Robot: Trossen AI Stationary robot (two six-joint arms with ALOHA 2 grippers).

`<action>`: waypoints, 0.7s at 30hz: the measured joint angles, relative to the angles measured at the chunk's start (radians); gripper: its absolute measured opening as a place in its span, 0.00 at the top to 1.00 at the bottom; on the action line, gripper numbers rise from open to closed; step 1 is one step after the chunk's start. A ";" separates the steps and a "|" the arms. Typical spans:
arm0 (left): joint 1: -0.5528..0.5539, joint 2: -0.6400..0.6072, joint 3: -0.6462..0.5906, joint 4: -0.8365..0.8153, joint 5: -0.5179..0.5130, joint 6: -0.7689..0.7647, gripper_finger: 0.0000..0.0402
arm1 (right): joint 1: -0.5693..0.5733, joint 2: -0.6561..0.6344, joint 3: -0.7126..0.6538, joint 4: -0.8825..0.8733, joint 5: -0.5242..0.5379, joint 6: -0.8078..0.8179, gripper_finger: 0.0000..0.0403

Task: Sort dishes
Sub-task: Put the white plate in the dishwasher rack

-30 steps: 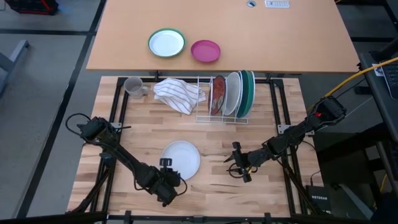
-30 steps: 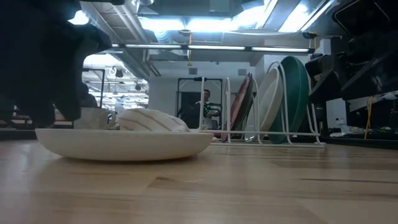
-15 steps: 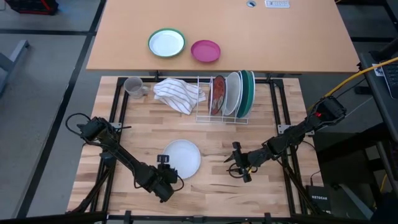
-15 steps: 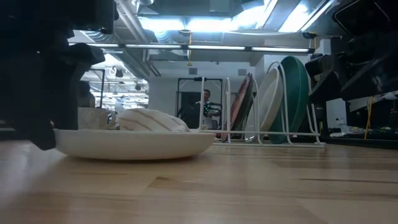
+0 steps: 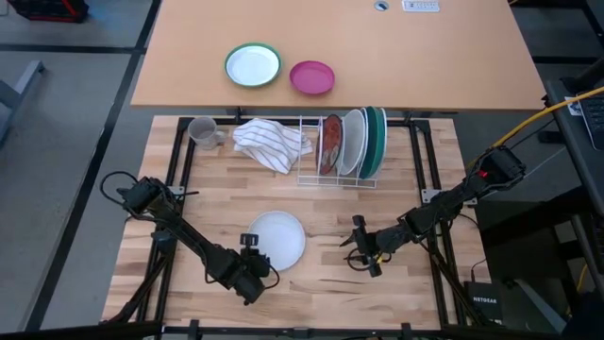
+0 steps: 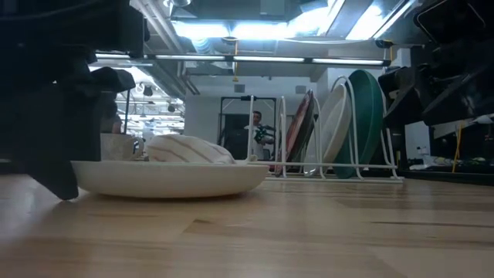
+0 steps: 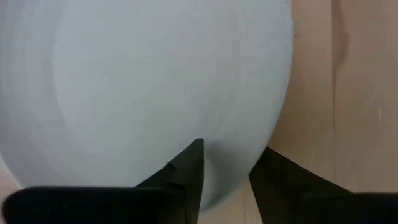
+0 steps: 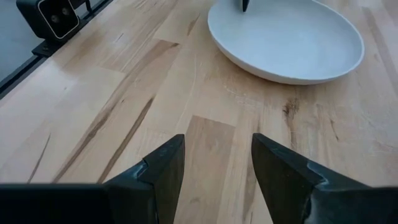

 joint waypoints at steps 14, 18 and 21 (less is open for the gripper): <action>0.006 -0.002 0.026 0.128 -0.077 -0.476 0.98 | 0.000 0.000 0.000 0.034 0.061 -0.010 0.53; 0.006 -0.002 0.076 0.198 -0.197 -0.605 0.99 | 0.000 0.000 0.012 0.087 0.096 -0.100 0.53; 0.010 -0.002 0.117 0.279 -0.282 -0.609 0.99 | 0.000 -0.007 0.040 0.088 0.095 -0.167 0.53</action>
